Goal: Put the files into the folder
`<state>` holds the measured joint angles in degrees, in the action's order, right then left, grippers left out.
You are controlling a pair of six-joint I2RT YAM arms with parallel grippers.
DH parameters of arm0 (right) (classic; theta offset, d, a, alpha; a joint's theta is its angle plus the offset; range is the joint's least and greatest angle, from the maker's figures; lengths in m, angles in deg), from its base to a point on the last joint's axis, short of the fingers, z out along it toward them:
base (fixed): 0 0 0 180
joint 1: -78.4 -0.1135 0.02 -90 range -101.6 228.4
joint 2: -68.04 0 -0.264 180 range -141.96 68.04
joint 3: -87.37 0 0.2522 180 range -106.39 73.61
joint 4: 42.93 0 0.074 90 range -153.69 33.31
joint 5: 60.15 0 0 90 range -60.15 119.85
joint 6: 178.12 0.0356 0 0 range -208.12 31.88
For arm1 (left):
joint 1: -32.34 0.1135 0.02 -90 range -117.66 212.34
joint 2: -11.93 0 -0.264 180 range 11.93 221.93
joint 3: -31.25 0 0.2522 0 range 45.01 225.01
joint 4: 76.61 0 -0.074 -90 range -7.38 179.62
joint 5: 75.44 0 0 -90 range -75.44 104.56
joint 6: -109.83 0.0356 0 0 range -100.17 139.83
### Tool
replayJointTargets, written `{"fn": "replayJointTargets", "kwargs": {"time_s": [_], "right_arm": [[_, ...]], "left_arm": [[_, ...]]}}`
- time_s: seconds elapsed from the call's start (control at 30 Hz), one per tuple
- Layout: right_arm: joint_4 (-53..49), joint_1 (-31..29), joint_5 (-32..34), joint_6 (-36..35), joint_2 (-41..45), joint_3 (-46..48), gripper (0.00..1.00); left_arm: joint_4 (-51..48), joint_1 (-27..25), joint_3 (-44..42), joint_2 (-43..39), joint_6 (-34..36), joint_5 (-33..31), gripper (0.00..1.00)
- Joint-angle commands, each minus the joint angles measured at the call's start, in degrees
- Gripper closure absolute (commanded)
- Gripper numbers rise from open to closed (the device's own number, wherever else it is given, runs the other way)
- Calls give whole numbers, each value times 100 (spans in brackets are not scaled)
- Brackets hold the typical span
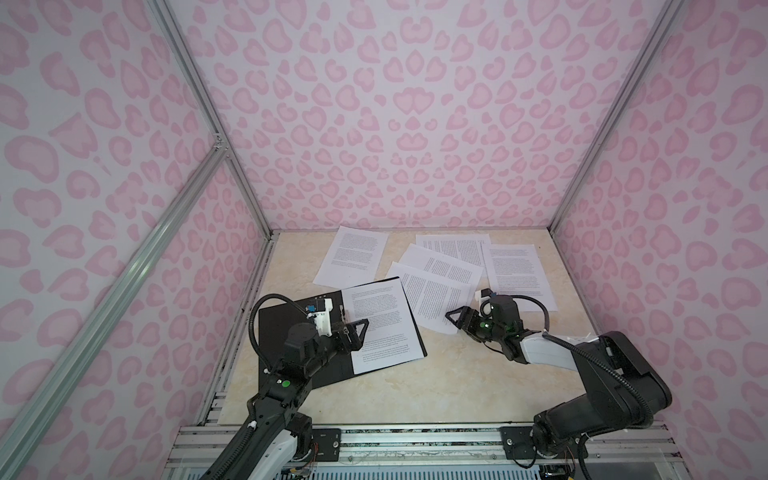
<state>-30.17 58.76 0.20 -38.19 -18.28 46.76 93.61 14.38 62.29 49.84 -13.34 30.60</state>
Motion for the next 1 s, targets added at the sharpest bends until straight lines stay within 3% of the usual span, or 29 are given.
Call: {"fn": "replayJointTargets", "kwargs": {"time_s": [0.0,0.27,0.47,0.67,0.97], "right_arm": [[134,-48,-2,-79,20,21,24],[178,-73,79,109,-59,128,24],[-331,-257,610,148,45,110,26],[-48,-356,627,387,-52,198,26],[-919,-609,1318,478,-7,-70,26]], "left_arm": [[216,-1,56,-12,-5,10,3],[216,1,56,-21,-14,5,3],[198,-3,56,-21,-14,-4,3],[194,-6,56,-29,-23,-4,3],[173,-12,56,-56,-23,-21,3]]}}
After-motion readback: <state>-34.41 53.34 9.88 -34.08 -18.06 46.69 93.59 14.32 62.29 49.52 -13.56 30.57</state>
